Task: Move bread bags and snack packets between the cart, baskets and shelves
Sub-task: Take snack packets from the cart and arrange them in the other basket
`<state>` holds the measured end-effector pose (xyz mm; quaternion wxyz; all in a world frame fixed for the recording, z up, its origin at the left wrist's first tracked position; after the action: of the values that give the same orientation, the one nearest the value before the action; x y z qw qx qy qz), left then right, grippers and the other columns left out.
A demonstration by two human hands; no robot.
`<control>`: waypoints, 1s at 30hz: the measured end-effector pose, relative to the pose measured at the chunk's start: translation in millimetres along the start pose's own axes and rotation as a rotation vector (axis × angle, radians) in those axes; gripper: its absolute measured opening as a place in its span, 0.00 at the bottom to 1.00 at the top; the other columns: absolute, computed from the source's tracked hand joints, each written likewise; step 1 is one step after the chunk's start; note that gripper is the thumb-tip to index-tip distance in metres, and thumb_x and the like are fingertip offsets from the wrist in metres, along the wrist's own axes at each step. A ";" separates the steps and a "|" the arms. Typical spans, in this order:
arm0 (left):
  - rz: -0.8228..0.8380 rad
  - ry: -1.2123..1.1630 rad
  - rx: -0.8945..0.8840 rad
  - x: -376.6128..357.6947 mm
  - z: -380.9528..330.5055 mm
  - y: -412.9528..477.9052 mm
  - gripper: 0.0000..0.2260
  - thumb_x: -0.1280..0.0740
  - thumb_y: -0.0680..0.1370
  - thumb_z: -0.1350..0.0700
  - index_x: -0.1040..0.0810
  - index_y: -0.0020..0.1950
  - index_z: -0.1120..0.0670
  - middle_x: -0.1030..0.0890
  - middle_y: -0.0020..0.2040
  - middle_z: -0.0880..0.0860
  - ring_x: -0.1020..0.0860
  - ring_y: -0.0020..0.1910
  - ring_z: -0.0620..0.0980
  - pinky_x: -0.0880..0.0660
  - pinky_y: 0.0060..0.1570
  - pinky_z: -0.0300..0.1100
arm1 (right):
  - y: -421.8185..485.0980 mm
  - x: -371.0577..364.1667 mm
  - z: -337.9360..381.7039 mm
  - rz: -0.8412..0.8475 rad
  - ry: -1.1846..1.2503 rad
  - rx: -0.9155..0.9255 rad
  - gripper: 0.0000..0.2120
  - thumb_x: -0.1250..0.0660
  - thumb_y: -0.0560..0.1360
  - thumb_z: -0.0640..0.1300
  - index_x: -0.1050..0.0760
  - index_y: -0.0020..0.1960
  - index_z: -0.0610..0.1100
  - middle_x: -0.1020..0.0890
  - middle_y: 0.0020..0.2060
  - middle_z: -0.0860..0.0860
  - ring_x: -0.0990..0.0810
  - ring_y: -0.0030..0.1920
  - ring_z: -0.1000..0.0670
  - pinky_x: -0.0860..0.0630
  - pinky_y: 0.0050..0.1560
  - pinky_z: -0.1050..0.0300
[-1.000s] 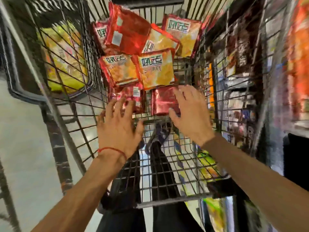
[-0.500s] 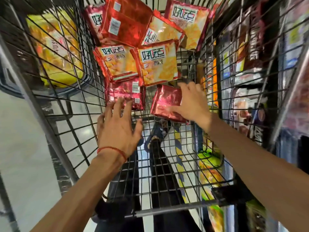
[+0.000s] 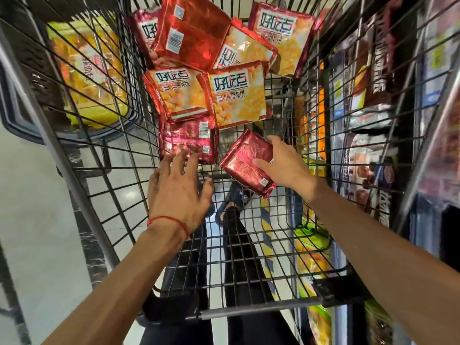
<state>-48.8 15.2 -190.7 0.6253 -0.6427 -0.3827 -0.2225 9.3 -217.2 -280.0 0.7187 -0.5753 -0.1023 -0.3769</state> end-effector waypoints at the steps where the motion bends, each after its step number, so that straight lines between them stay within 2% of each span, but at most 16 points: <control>1: 0.001 -0.008 0.004 -0.9 0.5 0.7 0.28 0.46 0.82 0.39 0.42 0.81 0.47 0.36 0.78 0.54 0.42 0.79 0.57 0.40 0.77 0.58 | 0.9 -0.2 -0.8 0.008 0.014 -0.005 0.40 0.28 0.77 0.62 0.39 0.80 0.45 0.25 0.72 0.45 0.26 0.71 0.40 0.29 0.71 0.37; 5: 0.014 -0.034 0.023 -4.4 2.7 2.4 0.27 0.47 0.82 0.38 0.41 0.80 0.45 0.36 0.78 0.53 0.43 0.80 0.56 0.41 0.78 0.59 | 3.0 5.6 -0.2 -0.008 0.071 0.007 0.41 0.24 0.74 0.60 0.35 0.80 0.45 0.27 0.71 0.46 0.30 0.73 0.43 0.31 0.73 0.42; 8: 0.008 -0.068 0.044 -2.8 2.8 2.0 0.27 0.45 0.83 0.39 0.41 0.80 0.46 0.35 0.78 0.54 0.43 0.80 0.56 0.41 0.78 0.59 | -2.0 9.6 4.5 0.035 0.173 0.019 0.33 0.22 0.73 0.57 0.27 0.73 0.46 0.28 0.61 0.46 0.29 0.67 0.44 0.29 0.68 0.47; 10: 0.006 -0.092 0.067 -1.9 2.5 2.2 0.27 0.44 0.83 0.39 0.40 0.80 0.46 0.35 0.78 0.54 0.44 0.80 0.56 0.40 0.78 0.59 | -8.9 12.0 6.6 0.037 0.264 0.017 0.29 0.22 0.74 0.54 0.27 0.70 0.47 0.29 0.58 0.49 0.27 0.62 0.47 0.26 0.67 0.48; 12: 0.004 -0.145 0.103 -3.0 2.9 4.3 0.27 0.43 0.83 0.40 0.41 0.80 0.46 0.37 0.79 0.55 0.44 0.81 0.56 0.41 0.78 0.58 | -15.6 14.7 5.1 -0.010 0.371 0.008 0.24 0.22 0.75 0.51 0.29 0.65 0.48 0.24 0.57 0.50 0.21 0.57 0.48 0.20 0.62 0.44; 14: -0.013 -0.229 0.144 -3.7 3.7 10.5 0.27 0.40 0.82 0.41 0.40 0.80 0.46 0.39 0.81 0.55 0.44 0.81 0.56 0.40 0.78 0.58 | -21.2 19.8 -0.5 -0.083 0.506 -0.022 0.24 0.22 0.75 0.50 0.30 0.64 0.47 0.18 0.52 0.51 0.17 0.53 0.46 0.18 0.57 0.42; 16: -0.029 -0.297 0.198 -6.4 6.1 21.2 0.29 0.39 0.82 0.42 0.41 0.81 0.47 0.44 0.83 0.54 0.46 0.82 0.56 0.41 0.79 0.58 | -25.4 29.9 -3.6 -0.158 0.583 -0.033 0.25 0.23 0.76 0.50 0.30 0.66 0.45 0.17 0.52 0.52 0.17 0.54 0.48 0.19 0.57 0.50; 18: -0.035 -0.332 0.250 -10.5 8.6 35.1 0.32 0.39 0.83 0.42 0.46 0.83 0.49 0.51 0.85 0.52 0.51 0.83 0.54 0.45 0.80 0.56 | -28.2 38.1 -6.1 -0.197 0.591 -0.020 0.26 0.24 0.77 0.50 0.31 0.68 0.44 0.21 0.54 0.55 0.20 0.55 0.54 0.22 0.57 0.60; 20: -0.030 -0.371 0.296 -16.4 10.9 48.8 0.36 0.38 0.83 0.41 0.52 0.84 0.50 0.58 0.85 0.52 0.55 0.83 0.54 0.50 0.81 0.53 | -28.5 39.9 -8.5 -0.205 0.598 -0.006 0.25 0.24 0.77 0.45 0.32 0.68 0.44 0.24 0.50 0.59 0.22 0.47 0.66 0.27 0.50 0.75; 21: -0.018 -0.399 0.322 -20.7 12.1 55.1 0.38 0.37 0.82 0.41 0.54 0.85 0.50 0.60 0.84 0.53 0.56 0.83 0.55 0.51 0.81 0.52 | -27.7 40.6 -8.1 -0.204 0.601 0.013 0.22 0.24 0.77 0.43 0.32 0.65 0.45 0.24 0.47 0.61 0.21 0.44 0.69 0.27 0.46 0.77; 22: 0.002 -0.417 0.344 -25.1 12.8 59.6 0.39 0.37 0.82 0.42 0.57 0.84 0.51 0.60 0.84 0.55 0.55 0.83 0.56 0.52 0.80 0.51 | -26.6 39.0 -9.2 -0.201 0.605 0.020 0.21 0.23 0.76 0.43 0.32 0.63 0.47 0.23 0.46 0.60 0.20 0.43 0.69 0.25 0.45 0.75; 25: 0.015 -0.401 0.377 -36.5 14.4 64.6 0.41 0.35 0.81 0.40 0.58 0.84 0.49 0.55 0.84 0.59 0.49 0.82 0.62 0.48 0.80 0.54 | -28.4 39.1 -8.2 -0.217 0.616 0.038 0.20 0.21 0.75 0.46 0.28 0.60 0.48 0.16 0.46 0.54 0.16 0.46 0.53 0.17 0.48 0.59; 27: -0.017 -0.423 0.394 -40.0 15.3 60.3 0.39 0.34 0.80 0.40 0.50 0.84 0.49 0.46 0.82 0.60 0.41 0.79 0.63 0.41 0.78 0.57 | -28.6 37.1 -10.8 -0.232 0.611 0.038 0.21 0.21 0.74 0.46 0.26 0.61 0.47 0.14 0.47 0.51 0.14 0.46 0.48 0.16 0.50 0.46; 29: -0.088 -0.486 0.393 -40.6 16.8 55.0 0.35 0.33 0.79 0.39 0.42 0.81 0.49 0.34 0.75 0.59 0.31 0.72 0.62 0.31 0.72 0.59 | -30.1 35.0 -12.0 -0.236 0.605 0.021 0.20 0.20 0.74 0.45 0.25 0.61 0.47 0.14 0.47 0.51 0.14 0.46 0.48 0.16 0.50 0.42; 30: -0.119 -0.516 0.388 -38.6 16.6 53.2 0.34 0.32 0.79 0.39 0.41 0.80 0.50 0.32 0.71 0.57 0.29 0.69 0.60 0.28 0.69 0.59 | -30.6 33.1 -13.0 -0.231 0.606 0.011 0.20 0.21 0.74 0.46 0.25 0.61 0.48 0.14 0.47 0.51 0.14 0.47 0.48 0.16 0.51 0.42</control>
<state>-34.4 27.2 -255.8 0.6044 -0.5231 -0.6008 -0.0114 8.5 -244.6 -241.9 0.6721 -0.4177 0.0496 -0.6094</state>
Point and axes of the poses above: each hand's wrist, its own y-axis towards the middle knuckle, its own x-axis out of the back of the hand, z = x × y, the point moved 6 cm from there along y, towards the middle knuckle
